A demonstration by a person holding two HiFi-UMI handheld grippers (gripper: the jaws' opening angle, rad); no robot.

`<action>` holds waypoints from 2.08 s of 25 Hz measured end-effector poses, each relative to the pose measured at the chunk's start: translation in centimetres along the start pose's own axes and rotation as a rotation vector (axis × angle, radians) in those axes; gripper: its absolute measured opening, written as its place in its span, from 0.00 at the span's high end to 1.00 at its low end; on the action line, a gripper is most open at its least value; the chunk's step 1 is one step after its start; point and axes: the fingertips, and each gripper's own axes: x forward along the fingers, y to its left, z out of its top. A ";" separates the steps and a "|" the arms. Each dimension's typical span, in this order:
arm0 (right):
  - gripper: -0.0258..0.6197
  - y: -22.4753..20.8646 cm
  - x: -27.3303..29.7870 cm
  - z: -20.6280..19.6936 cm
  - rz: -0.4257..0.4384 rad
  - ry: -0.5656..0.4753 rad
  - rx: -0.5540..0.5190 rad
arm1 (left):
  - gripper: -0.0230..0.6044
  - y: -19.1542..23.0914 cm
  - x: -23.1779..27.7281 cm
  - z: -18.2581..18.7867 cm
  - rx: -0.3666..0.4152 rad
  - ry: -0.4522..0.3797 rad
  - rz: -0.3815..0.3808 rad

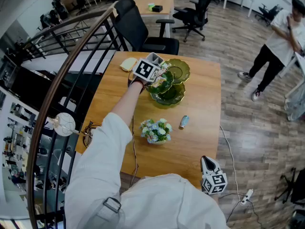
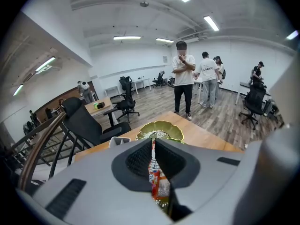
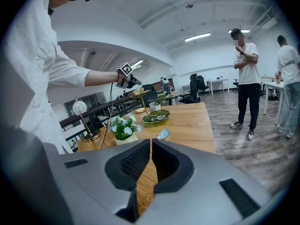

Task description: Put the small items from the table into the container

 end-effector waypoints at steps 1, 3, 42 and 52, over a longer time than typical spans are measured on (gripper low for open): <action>0.94 0.0 0.1 0.0 0.000 0.000 0.000 | 0.93 0.0 -0.1 0.1 -0.003 -0.007 -0.001; 0.94 0.1 0.2 -0.1 0.001 0.001 -0.001 | 0.93 0.0 -0.2 0.2 0.002 -0.015 -0.005; 0.93 -2.5 17.4 3.9 0.221 0.337 -1.080 | 0.85 -13.6 -13.7 -5.2 -0.051 -0.306 -0.235; 0.93 -4.0 20.7 1.7 0.294 0.417 -1.387 | 0.85 -17.0 -19.2 -6.9 -0.125 -0.416 -0.297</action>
